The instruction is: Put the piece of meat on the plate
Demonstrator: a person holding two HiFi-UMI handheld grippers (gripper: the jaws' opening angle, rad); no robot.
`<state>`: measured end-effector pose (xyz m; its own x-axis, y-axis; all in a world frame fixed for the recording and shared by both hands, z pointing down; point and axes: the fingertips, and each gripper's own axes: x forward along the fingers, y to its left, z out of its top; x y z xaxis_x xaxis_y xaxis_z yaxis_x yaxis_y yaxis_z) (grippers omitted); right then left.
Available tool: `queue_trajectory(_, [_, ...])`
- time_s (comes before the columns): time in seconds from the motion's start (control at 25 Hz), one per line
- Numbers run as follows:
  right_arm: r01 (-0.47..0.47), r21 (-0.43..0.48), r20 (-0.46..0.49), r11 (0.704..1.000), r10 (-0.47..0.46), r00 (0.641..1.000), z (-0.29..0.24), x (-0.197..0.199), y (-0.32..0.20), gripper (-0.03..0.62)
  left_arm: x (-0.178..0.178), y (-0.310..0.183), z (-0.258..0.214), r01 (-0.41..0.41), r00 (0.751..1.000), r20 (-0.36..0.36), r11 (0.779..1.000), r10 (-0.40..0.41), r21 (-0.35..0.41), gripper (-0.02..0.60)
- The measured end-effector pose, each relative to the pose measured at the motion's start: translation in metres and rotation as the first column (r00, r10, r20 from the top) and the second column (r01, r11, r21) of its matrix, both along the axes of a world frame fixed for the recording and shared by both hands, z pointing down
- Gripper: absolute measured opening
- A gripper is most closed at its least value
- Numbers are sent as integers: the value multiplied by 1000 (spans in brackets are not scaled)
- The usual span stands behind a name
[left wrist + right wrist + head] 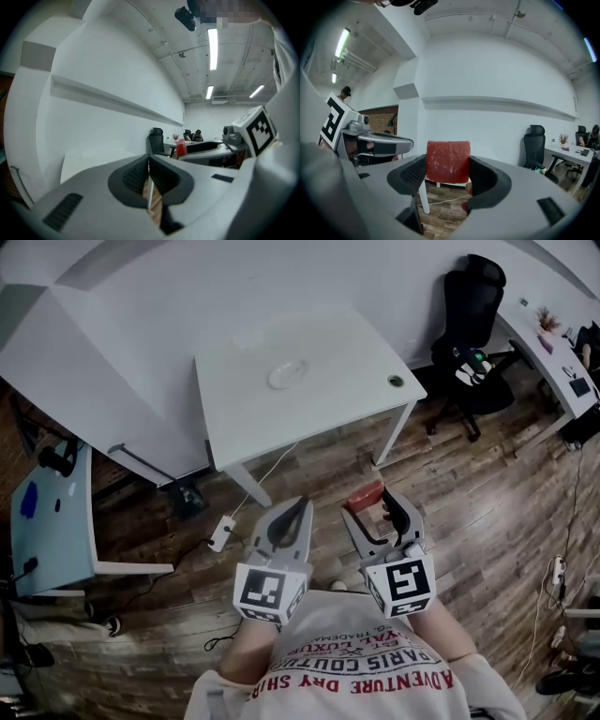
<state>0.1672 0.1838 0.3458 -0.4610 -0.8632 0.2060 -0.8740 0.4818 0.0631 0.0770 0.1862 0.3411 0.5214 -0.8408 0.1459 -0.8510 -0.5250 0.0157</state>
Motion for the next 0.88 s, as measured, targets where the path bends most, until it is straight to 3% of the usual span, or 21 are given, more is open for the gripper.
queue_trajectory(0.36, [-9, -42, 11, 999, 9, 1000, 17, 8, -64, 290, 8, -71, 16, 4, 1000, 26, 1000, -3, -27, 8])
queue_trajectory(0.88, [-70, -33, -9, 997, 70, 998, 10, -28, -241, 289, -33, -258, 6, -44, 998, 36, 999, 43, 11, 8])
